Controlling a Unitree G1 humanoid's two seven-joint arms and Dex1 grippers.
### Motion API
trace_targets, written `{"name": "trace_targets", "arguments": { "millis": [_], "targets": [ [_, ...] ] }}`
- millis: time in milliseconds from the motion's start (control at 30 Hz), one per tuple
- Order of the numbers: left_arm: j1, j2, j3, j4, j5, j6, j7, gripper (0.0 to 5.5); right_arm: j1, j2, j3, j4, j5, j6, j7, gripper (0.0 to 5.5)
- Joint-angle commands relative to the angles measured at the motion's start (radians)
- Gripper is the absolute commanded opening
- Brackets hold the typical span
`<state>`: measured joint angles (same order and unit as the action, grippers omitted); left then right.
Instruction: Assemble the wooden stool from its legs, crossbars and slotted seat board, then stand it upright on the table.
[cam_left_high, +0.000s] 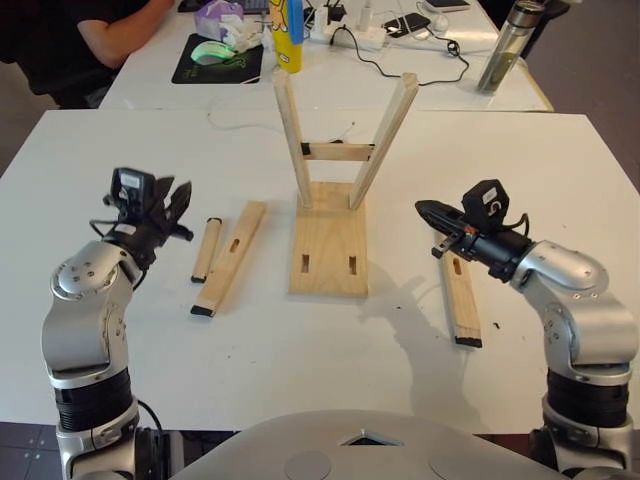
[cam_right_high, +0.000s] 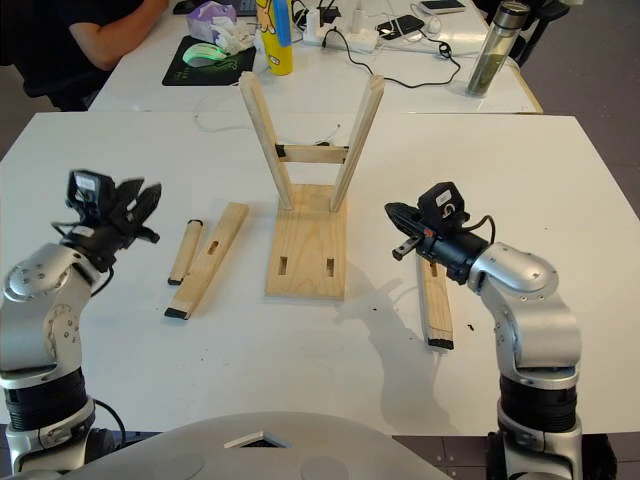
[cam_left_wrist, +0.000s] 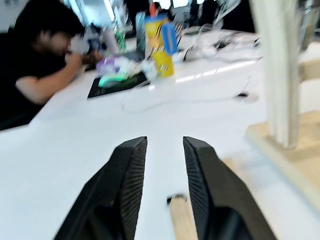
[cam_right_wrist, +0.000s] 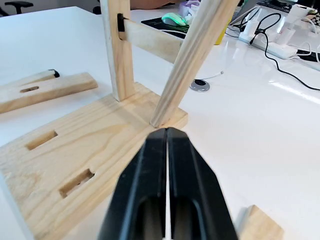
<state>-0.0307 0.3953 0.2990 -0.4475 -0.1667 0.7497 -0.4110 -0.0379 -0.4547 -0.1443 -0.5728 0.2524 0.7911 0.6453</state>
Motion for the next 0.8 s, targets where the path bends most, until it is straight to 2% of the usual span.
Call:
{"name": "trace_targets", "arguments": {
  "millis": [33,100,267,367,633,800],
  "targets": [
    [-0.042,-0.006,-0.013,0.083,-0.017,0.095,0.04,2.02,0.023,0.058,0.083,0.013,-0.006,-0.039,-0.064,0.0],
    [-0.07,-0.024,-0.017,0.112,-0.037,0.132,0.054,2.17,0.026,0.066,0.11,0.024,-0.013,-0.053,-0.083,0.0],
    [-0.063,-0.02,-0.059,0.126,-0.067,0.22,0.054,3.0,0.009,0.07,0.141,0.052,-0.003,-0.072,-0.099,0.0],
    [-0.047,0.015,-0.11,0.151,-0.044,0.227,0.055,3.0,-0.002,0.072,0.148,0.059,0.002,-0.077,-0.107,0.0],
    [-0.061,0.008,-0.101,0.269,-0.066,0.255,0.065,3.0,-0.015,0.077,0.175,0.068,0.015,-0.077,-0.119,0.0],
    [-0.046,0.032,-0.143,0.294,-0.086,0.279,0.024,3.0,-0.048,0.08,0.192,0.074,0.021,-0.073,-0.125,0.0]
  ]
}}
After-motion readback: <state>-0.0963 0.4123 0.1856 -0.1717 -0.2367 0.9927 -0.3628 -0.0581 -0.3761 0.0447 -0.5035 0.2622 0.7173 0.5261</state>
